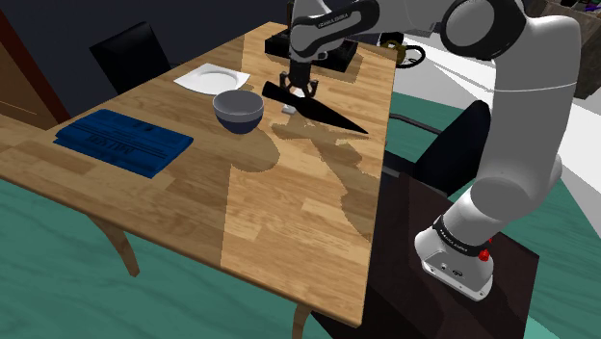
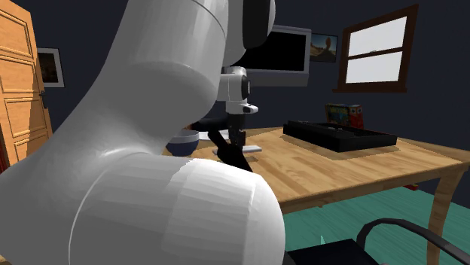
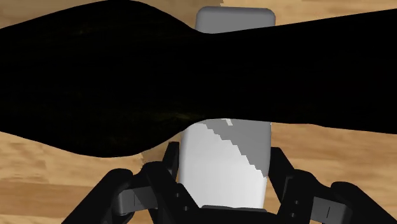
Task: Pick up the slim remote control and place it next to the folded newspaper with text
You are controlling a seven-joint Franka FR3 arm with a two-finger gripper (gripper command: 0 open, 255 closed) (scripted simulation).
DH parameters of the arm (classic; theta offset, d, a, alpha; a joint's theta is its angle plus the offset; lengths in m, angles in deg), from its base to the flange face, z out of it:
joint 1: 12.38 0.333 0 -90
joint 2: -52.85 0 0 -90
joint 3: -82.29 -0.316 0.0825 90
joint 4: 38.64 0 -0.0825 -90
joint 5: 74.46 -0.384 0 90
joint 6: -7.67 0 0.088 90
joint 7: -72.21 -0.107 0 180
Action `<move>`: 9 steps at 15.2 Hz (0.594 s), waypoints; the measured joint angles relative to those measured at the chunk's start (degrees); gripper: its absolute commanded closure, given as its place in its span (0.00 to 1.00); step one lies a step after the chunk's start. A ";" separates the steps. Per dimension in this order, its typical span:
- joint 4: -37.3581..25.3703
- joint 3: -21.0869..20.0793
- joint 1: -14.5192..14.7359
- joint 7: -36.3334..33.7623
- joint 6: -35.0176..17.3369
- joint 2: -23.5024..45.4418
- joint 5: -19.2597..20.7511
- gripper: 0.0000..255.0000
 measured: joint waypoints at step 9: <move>-3.24 -0.22 -0.07 0.29 5.59 -2.38 -0.43 1.00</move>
